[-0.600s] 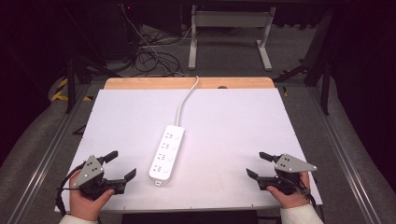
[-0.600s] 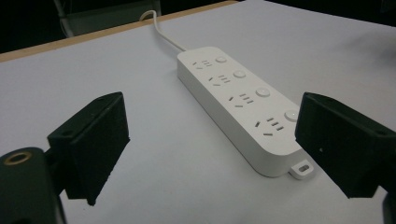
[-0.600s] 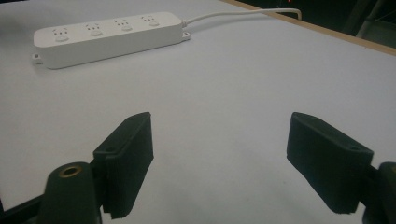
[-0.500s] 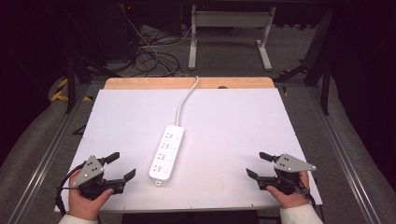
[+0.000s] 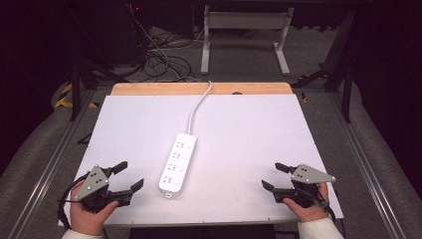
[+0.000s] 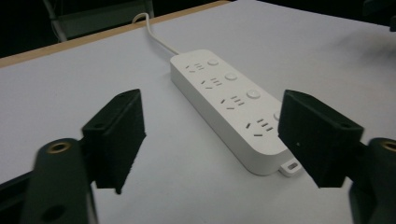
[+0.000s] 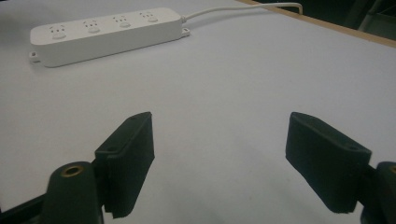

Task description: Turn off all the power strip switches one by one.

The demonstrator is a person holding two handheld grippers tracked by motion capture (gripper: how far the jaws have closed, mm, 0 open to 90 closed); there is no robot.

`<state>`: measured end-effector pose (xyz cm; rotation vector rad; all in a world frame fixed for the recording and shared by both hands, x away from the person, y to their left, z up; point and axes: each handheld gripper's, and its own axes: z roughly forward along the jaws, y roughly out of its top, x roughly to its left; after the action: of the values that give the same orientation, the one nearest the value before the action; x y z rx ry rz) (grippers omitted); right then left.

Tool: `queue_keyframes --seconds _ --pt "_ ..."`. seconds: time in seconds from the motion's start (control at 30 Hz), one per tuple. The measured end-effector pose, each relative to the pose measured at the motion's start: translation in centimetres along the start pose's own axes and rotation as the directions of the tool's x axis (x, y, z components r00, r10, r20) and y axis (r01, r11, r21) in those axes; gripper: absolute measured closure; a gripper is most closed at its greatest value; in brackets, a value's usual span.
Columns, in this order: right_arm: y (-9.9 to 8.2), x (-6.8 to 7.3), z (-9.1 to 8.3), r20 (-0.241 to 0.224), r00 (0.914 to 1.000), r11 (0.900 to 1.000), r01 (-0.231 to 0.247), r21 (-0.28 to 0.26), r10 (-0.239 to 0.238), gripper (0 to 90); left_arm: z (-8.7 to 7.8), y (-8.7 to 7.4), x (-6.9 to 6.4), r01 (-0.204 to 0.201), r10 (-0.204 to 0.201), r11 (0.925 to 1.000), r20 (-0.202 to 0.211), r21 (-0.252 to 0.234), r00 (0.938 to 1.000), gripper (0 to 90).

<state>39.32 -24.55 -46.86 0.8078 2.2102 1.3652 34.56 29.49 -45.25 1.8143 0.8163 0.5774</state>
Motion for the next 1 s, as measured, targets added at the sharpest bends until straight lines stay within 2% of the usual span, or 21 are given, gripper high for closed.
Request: queue_keyframes --seconds 0.03,0.1,0.2,0.3,0.4,0.53,0.6,0.63,0.87,1.0 --pt "0.0 0.0 0.0 0.0 1.0 1.0 -0.003 0.001 0.003 24.5 -0.1 0.1 -0.1 0.01 -0.01 1.0 0.002 -0.001 1.0 26.8" --pt "0.0 0.0 0.0 -0.002 1.0 1.0 -0.005 0.003 0.005 24.5 -0.1 0.2 -0.1 0.003 -0.003 1.0 0.002 0.006 1.0 28.4" --pt "0.0 0.0 0.0 -0.009 0.9999 1.0 -0.004 0.0 0.004 25.2 -0.1 0.3 -0.4 0.022 -0.022 0.9997 0.009 0.013 0.9997 30.8" --pt "0.0 0.1 0.0 -0.013 0.9999 1.0 -0.004 0.001 0.004 25.5 0.0 0.6 -0.5 -0.011 0.011 0.9999 0.025 -0.005 0.9996 33.2" --pt "0.0 0.1 0.0 -0.014 0.9999 1.0 -0.005 0.001 0.005 25.8 0.1 0.9 -0.5 -0.017 0.017 0.9999 0.043 -0.003 0.999 34.1" --pt "0.0 0.1 0.1 -0.017 0.9998 1.0 -0.008 0.002 0.008 25.9 0.5 1.4 -0.8 -0.02 0.02 0.9998 0.075 0.005 0.997 30.6" --pt "0.0 0.1 0.2 -0.017 0.9998 1.0 -0.007 0.004 0.008 26.0 0.8 1.8 -1.1 -0.038 0.037 0.9993 0.084 0.004 0.9958 32.1" --pt "0.0 0.2 0.2 -0.019 0.9998 1.0 -0.008 0.005 0.008 26.1 0.9 2.0 -1.2 -0.024 0.023 0.9996 0.092 0.015 0.9955 32.4" --pt "0.0 0.2 0.3 -0.026 0.9996 0.9999 -0.007 0.009 0.008 26.1 1.8 2.8 -1.6 -0.027 0.023 0.9991 0.097 0.033 0.995 33.1" --pt "0.0 0.3 0.4 -0.029 0.9996 0.9999 -0.008 0.011 0.008 26.0 2.7 3.6 -1.9 -0.029 0.025 0.9991 0.12 0.03 0.9924 33.9"
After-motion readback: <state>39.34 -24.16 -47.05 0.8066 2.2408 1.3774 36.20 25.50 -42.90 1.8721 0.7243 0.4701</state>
